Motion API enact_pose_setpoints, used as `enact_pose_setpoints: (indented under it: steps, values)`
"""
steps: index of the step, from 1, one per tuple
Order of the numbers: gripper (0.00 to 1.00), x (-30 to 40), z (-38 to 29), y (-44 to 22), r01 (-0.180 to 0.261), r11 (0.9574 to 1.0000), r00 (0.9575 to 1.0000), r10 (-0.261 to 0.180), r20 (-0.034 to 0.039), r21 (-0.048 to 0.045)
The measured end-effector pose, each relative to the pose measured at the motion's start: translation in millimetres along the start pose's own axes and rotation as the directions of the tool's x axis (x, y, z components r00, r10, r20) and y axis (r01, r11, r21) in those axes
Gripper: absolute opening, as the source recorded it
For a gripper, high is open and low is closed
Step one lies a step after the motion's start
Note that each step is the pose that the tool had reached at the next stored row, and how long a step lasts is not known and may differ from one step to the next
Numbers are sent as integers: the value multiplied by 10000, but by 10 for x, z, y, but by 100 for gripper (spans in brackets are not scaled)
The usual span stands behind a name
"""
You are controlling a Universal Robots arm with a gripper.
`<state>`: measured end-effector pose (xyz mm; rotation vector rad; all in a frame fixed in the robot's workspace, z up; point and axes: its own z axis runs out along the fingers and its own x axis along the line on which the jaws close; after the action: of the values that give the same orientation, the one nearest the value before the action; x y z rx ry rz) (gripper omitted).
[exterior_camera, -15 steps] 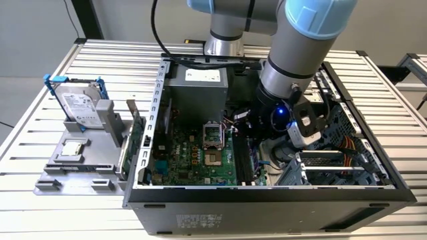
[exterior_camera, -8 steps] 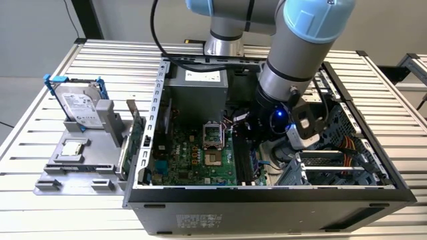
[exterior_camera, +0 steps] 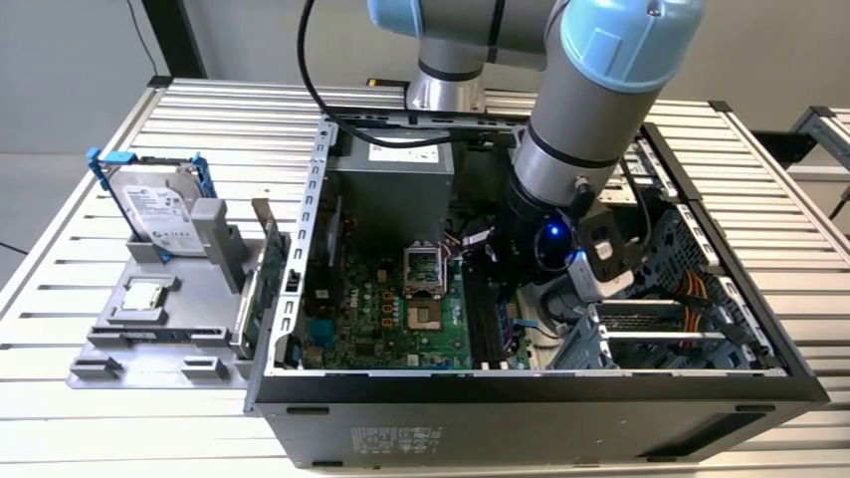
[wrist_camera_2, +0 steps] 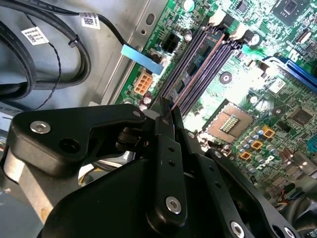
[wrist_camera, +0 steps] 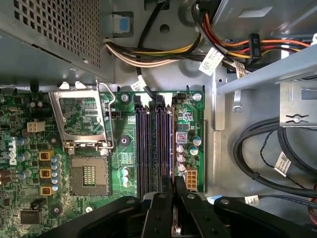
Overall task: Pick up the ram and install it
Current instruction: 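Insert the ram into the slot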
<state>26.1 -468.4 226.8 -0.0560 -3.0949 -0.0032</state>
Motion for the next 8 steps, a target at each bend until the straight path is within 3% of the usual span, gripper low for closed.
enact_pose_setpoints:
  steps: [8]
  values:
    - [0,4,43,-5,2,10000,10000,-2,0,1]
